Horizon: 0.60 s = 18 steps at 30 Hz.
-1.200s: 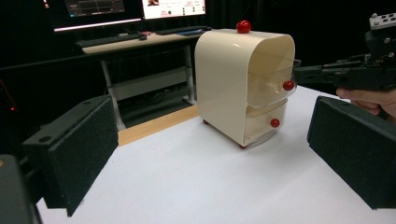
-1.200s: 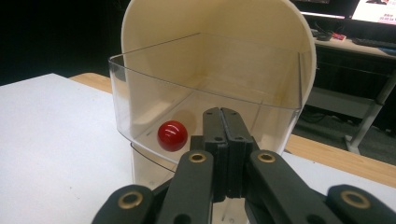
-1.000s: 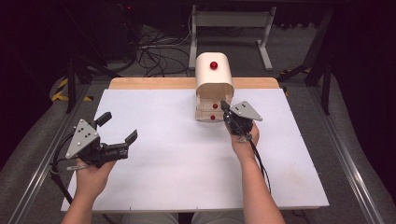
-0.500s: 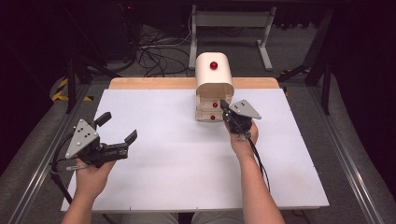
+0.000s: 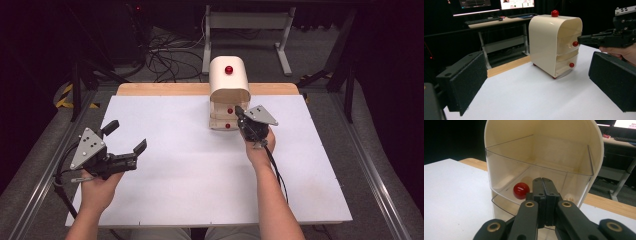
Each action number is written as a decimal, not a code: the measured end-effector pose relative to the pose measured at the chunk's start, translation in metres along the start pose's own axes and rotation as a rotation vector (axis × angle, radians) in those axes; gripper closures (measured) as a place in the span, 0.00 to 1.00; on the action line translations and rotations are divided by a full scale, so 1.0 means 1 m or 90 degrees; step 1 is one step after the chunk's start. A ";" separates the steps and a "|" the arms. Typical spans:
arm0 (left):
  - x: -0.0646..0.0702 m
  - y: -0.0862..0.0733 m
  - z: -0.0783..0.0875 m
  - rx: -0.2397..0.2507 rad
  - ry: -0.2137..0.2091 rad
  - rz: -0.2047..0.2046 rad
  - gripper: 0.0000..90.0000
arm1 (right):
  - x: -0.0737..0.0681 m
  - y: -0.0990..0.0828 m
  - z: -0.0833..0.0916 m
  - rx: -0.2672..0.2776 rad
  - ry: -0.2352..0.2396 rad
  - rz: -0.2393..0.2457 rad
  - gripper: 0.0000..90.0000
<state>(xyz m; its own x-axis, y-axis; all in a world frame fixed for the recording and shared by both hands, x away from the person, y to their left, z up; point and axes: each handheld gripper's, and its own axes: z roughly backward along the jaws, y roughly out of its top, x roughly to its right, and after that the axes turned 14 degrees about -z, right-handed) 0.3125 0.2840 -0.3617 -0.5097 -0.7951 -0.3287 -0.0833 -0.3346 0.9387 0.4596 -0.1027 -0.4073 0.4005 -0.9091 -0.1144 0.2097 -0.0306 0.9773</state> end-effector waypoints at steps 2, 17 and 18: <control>0.000 0.000 0.000 0.000 -0.001 -0.001 0.03 | 0.000 0.000 0.000 0.001 -0.001 0.000 1.00; -0.001 -0.001 0.001 -0.001 -0.001 0.000 0.03 | 0.000 -0.002 0.007 0.005 0.006 -0.007 0.99; 0.000 -0.001 0.001 -0.001 0.000 0.001 0.03 | 0.000 -0.002 0.009 0.006 0.006 -0.009 0.99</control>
<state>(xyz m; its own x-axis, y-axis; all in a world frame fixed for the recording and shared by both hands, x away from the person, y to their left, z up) 0.3122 0.2852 -0.3627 -0.5104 -0.7952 -0.3274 -0.0813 -0.3344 0.9389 0.4514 -0.1061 -0.4080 0.4056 -0.9048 -0.1296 0.2071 -0.0472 0.9772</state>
